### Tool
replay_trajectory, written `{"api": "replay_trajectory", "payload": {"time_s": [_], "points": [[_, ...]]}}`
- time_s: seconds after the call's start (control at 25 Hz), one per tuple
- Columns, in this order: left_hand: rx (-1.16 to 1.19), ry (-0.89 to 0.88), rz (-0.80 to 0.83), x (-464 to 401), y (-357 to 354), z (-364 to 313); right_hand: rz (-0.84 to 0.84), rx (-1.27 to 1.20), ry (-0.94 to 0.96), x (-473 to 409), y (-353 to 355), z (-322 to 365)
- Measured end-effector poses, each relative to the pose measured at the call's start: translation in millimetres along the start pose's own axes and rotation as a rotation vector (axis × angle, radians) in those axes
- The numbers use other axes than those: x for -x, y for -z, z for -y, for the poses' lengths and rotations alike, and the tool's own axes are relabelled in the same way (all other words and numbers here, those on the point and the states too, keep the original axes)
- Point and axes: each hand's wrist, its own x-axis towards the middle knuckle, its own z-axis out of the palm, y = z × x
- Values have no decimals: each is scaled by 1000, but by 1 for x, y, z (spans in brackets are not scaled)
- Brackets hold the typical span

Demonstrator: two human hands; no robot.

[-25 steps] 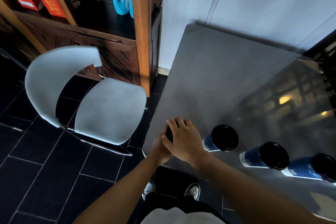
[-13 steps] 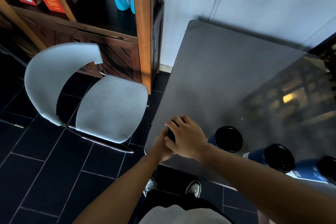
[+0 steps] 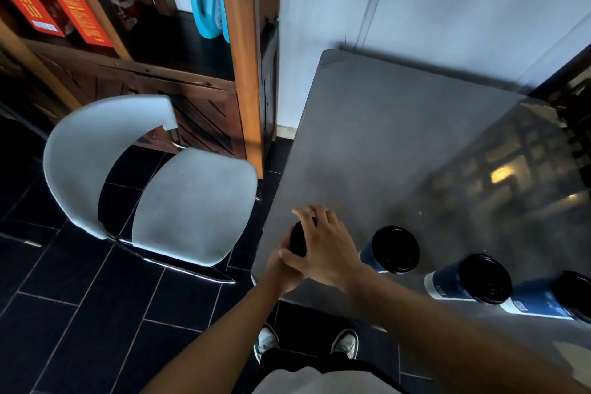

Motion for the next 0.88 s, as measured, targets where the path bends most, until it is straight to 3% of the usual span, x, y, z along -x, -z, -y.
{"api": "replay_trajectory", "payload": {"time_s": [0.08,0.2,0.4,0.52,0.68,0.88], "points": [[43,29,-43,8,4,-6,12,-146,-38,6,0,-9],[-116,-24,-53,9,12,-6,112,-373,-37,14,-3,-23],[-140,-51,-54,15,17,-2,56,-518,-79,15,-13,-27],[-129,-38,-20,19,21,-8,39,-612,-118,10,-12,-28],[21,-19,102,27,24,-25,35,-948,-199,-1,3,-34],[49,24,-92,60,15,-64,22,-1228,-327,-9,9,-26]]}}
